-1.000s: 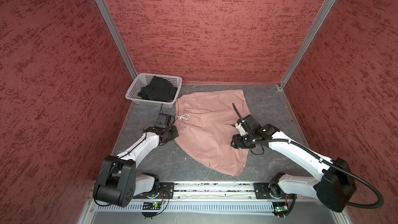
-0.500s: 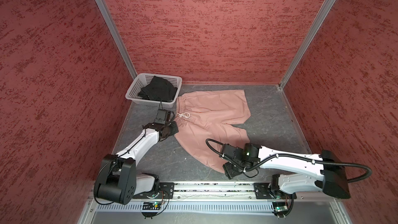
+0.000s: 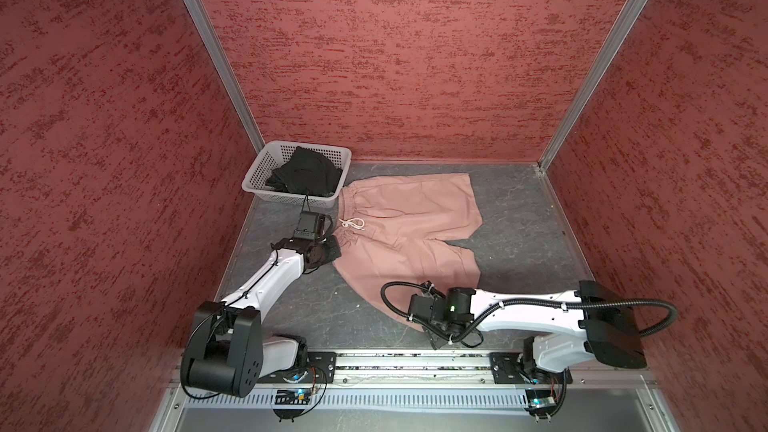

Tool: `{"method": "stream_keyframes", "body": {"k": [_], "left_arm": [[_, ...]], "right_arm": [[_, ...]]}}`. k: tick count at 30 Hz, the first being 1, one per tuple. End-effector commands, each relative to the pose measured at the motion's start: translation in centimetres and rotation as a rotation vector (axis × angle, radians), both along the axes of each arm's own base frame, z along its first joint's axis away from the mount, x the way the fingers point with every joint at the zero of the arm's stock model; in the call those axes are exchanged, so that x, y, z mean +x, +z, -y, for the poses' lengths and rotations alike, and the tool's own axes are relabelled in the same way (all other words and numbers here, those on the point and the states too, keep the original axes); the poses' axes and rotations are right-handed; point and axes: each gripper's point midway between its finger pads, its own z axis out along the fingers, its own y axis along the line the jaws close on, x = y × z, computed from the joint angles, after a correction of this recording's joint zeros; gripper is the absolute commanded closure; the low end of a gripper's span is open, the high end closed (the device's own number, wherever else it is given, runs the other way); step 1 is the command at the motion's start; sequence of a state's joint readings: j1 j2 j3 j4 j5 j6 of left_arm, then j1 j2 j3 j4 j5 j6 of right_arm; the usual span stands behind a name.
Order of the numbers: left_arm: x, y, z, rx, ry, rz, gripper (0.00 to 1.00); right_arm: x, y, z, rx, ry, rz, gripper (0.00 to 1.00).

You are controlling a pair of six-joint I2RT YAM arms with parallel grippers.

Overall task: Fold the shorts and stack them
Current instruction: 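Pull the leg hem toward the robot with the right gripper while the left holds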

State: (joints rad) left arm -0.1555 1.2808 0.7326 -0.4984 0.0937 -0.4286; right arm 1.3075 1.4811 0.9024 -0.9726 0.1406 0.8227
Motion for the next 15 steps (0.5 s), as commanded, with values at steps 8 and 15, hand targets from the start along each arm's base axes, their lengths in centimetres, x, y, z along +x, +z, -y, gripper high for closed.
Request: {"method": "stream_keyframes", "body": {"k": [8,15], "left_arm": [[-0.4,0.6,-0.3,0.003,-0.009,0.016,0.94],[-0.2,0.5,-0.8,0.009,-0.008,0.017,0.94]], "right_arm": [[1.1,-1.4,1.5,-0.022,-0.178,0.088,0.35],[0.3,-1.4,2.9,-0.126,-0.106,0.066,0.38]]}}
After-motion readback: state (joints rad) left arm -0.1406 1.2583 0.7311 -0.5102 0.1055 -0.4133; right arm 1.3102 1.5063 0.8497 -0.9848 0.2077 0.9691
